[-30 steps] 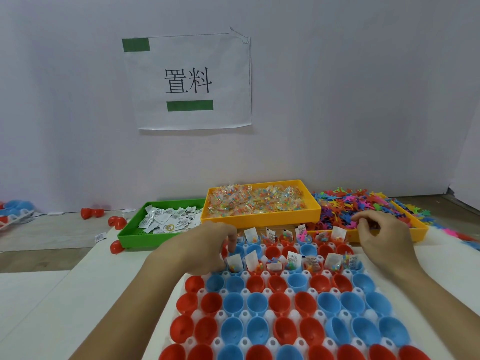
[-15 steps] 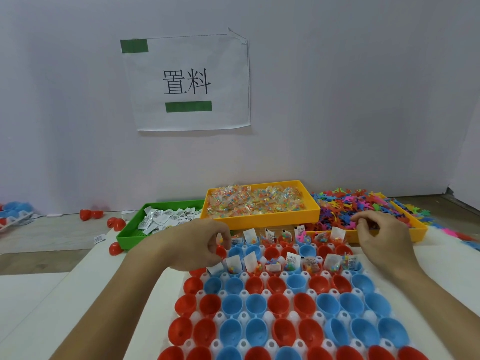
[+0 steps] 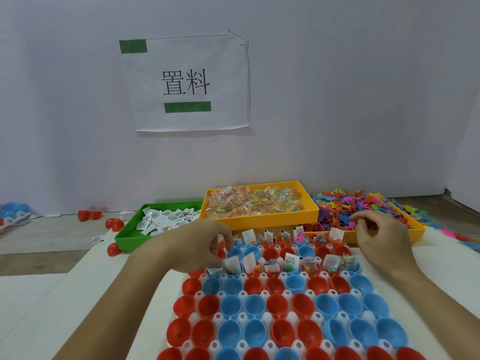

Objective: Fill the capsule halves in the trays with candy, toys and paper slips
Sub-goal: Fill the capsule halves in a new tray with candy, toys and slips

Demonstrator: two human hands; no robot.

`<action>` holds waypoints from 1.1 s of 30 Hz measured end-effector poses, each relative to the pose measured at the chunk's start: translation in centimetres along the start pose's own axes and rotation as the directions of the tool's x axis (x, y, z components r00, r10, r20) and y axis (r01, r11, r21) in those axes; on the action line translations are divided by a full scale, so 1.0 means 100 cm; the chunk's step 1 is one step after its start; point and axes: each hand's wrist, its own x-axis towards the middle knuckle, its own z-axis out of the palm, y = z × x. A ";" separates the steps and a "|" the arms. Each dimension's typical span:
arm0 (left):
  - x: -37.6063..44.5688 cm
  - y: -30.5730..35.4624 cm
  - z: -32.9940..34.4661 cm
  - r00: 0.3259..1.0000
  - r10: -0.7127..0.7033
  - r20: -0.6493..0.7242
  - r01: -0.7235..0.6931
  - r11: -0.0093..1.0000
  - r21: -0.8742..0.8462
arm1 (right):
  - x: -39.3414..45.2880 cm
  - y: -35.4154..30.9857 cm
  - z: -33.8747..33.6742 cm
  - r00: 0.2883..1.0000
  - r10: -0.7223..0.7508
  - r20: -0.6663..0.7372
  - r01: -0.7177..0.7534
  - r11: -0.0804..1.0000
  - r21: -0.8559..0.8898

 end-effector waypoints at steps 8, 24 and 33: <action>-0.010 -0.009 -0.019 0.985 -0.015 -0.171 0.007 0.999 -0.046 | -0.003 0.000 0.003 0.995 0.026 0.095 -0.014 0.992 -0.127; -0.015 -0.001 -0.031 0.896 0.003 -0.444 -0.060 0.991 -0.116 | 0.001 0.003 -0.003 0.998 -0.010 -0.056 0.008 1.000 -0.030; -0.011 0.006 -0.027 0.903 0.032 -0.428 -0.094 0.988 -0.125 | 0.002 0.004 -0.004 0.990 0.102 -0.101 -0.088 0.987 0.133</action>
